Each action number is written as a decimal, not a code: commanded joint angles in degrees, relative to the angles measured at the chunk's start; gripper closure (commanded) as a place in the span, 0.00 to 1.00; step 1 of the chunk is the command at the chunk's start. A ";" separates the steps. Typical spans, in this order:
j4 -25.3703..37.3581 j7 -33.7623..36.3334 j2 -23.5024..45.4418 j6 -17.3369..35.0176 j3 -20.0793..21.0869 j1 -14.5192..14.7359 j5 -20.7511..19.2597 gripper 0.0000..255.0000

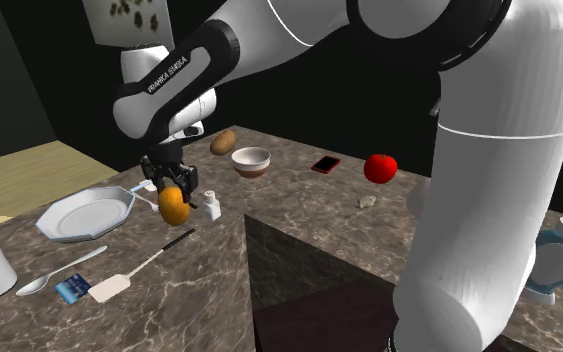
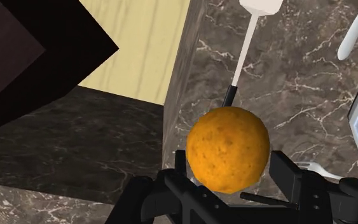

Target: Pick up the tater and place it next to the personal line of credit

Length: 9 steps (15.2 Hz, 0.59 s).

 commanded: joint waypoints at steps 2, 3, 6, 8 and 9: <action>3.10 4.58 2.67 -0.86 1.20 2.62 -1.63 1.00; 4.10 6.05 3.44 -1.25 1.59 3.53 -2.12 1.00; 7.56 10.38 6.03 -2.62 2.61 6.40 -3.68 1.00; 10.23 13.15 7.99 -3.69 3.14 8.43 -4.76 1.00; 11.68 14.50 9.05 -4.29 3.38 9.47 -5.31 1.00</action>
